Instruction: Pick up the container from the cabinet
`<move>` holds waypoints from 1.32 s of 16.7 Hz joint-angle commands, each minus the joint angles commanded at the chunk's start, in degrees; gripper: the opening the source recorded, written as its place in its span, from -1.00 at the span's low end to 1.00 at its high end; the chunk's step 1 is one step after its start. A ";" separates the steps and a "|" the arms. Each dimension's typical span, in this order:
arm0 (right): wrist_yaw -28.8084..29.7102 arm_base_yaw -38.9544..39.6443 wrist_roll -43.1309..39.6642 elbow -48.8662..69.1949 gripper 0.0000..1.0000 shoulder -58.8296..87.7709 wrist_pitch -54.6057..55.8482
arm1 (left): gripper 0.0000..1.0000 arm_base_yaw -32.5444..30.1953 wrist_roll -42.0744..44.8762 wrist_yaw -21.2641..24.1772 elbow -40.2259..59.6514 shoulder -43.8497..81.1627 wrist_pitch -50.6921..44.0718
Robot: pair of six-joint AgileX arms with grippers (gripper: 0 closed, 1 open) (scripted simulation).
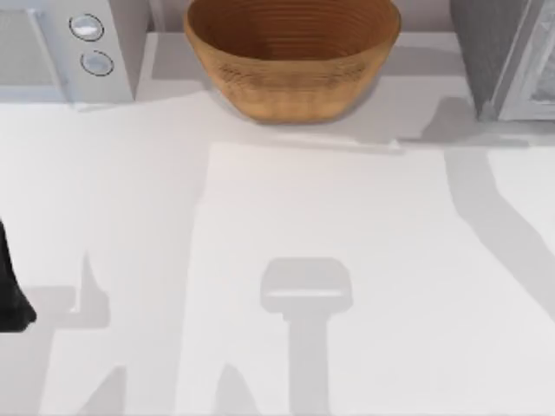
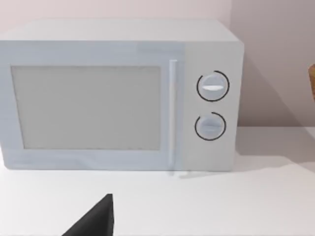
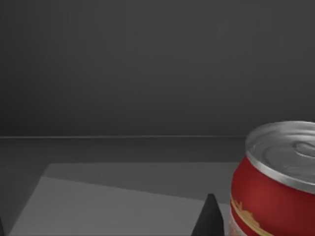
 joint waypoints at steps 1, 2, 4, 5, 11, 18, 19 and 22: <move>0.18 0.18 -0.01 -0.01 -1.00 -0.19 -0.19 | 1.00 0.00 0.00 0.00 0.00 0.00 0.00; 0.18 0.18 -0.01 -0.01 -1.00 -0.19 -0.19 | 1.00 0.00 0.00 0.00 0.00 0.00 0.00; 0.07 -0.07 0.07 0.06 -1.00 -0.10 -0.04 | 1.00 0.00 0.00 0.00 0.00 0.00 0.00; 0.07 -0.07 0.07 0.06 -1.00 -0.10 -0.04 | 1.00 0.00 0.00 0.00 0.00 0.00 0.00; -3.66 -3.41 -0.10 -12.46 -1.00 -7.47 3.50 | 1.00 0.00 0.00 0.00 0.00 0.00 0.00; -13.73 -13.22 -0.15 -47.46 -1.00 -29.81 15.08 | 1.00 0.00 0.00 0.00 0.00 0.00 0.00; -15.44 -14.88 -0.15 -53.20 -1.00 -33.64 17.08 | 1.00 0.00 0.00 0.00 0.00 0.00 0.00; -20.59 -19.84 -0.19 -70.21 -1.00 -45.06 23.04 | 1.00 0.00 0.00 0.00 0.00 0.00 0.00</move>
